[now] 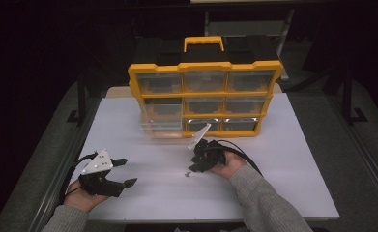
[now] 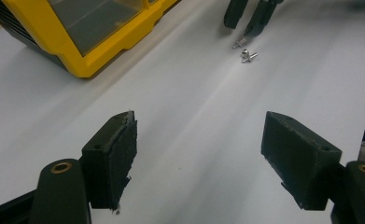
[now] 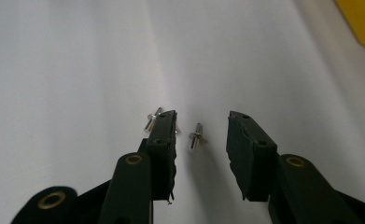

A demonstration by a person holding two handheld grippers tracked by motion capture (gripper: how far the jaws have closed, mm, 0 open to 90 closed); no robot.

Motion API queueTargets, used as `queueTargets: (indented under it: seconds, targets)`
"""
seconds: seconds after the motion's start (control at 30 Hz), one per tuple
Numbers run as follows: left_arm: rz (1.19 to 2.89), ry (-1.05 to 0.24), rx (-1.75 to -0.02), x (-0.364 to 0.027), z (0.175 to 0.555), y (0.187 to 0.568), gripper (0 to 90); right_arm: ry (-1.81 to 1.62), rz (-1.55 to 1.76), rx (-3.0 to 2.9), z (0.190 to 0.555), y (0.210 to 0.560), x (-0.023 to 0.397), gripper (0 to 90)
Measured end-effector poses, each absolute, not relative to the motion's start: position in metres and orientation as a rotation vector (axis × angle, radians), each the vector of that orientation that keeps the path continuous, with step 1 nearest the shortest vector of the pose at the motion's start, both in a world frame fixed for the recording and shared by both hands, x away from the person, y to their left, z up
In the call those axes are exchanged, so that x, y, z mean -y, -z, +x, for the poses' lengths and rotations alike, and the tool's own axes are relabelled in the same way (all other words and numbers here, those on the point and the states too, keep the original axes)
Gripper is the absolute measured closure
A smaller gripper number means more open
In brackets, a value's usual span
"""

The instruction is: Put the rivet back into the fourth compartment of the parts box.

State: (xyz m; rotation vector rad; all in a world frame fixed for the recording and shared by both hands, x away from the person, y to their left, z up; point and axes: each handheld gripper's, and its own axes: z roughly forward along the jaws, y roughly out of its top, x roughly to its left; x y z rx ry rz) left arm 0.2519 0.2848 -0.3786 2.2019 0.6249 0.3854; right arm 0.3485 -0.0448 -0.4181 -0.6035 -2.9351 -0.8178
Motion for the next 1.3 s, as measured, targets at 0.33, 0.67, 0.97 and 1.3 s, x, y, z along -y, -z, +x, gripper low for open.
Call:
queueTargets:
  seconds: [0.33,0.67,0.97,1.3]
  targets:
    - [2.225,-0.389,-0.616,-0.284,0.252,0.38,26.3,0.788,-0.598,2.939,0.349,0.425,0.039,71.0]
    - [2.215,-0.389,-0.612,-0.283,0.25,0.38,26.3,0.739,-0.57,2.978,0.347,0.427,0.036,80.2]
    - [2.207,-0.383,-0.612,-0.282,0.25,0.38,26.4,0.735,-0.563,2.968,0.349,0.427,0.037,81.7]
    - [2.198,-0.382,-0.61,-0.282,0.25,0.38,26.4,0.763,-0.567,2.935,0.351,0.414,0.048,81.8]
